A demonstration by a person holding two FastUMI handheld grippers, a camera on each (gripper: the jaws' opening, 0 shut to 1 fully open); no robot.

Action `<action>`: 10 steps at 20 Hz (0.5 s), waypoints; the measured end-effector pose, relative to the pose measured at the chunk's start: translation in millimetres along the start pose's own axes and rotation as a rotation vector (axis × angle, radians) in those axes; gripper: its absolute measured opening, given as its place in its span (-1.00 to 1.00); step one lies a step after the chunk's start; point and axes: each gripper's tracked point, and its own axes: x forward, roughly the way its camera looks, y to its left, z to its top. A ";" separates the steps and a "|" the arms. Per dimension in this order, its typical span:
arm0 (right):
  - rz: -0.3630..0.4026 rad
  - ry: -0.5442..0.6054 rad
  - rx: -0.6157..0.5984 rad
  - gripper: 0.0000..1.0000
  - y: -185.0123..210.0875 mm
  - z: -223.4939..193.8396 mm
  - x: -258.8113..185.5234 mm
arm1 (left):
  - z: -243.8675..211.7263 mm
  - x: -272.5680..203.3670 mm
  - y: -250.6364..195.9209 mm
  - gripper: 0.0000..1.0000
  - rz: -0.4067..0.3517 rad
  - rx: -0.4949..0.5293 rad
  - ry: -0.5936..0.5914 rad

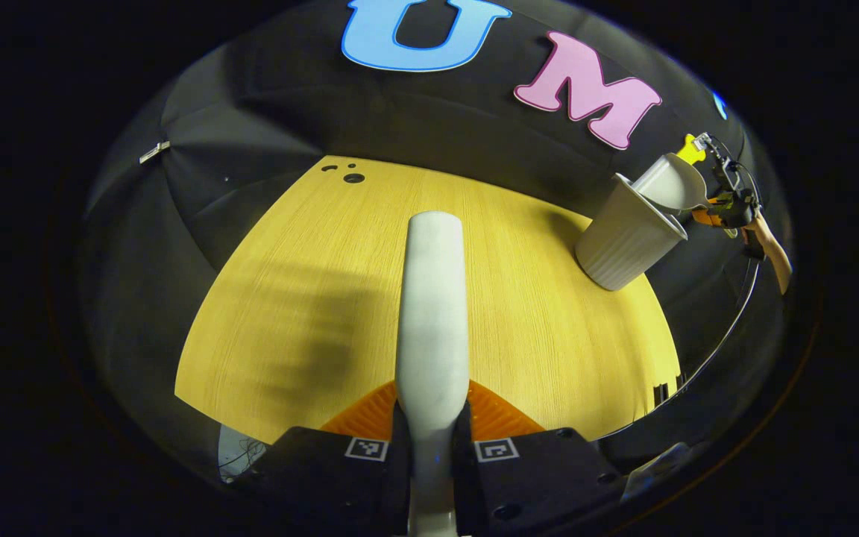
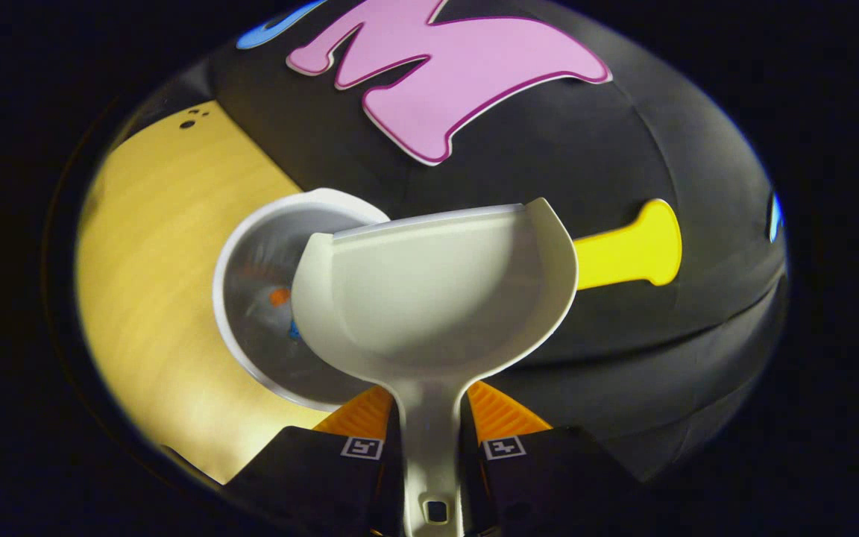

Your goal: Pick up the small broom and dustpan from the desktop, sweep the trash into the dustpan with the broom, and then empty the trash into the garbage bin.

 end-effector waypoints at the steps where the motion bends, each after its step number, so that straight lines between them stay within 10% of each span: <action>1: 0.032 -0.011 0.055 -0.34 2.7 3.2 -9.8 | 2.8 -3.6 0.7 -0.47 0.008 0.014 -0.014; 10: 0.253 -0.198 0.354 -0.34 62.8 36.6 -104.2 | 1.7 -11.1 -19.8 -0.44 0.007 0.088 -0.052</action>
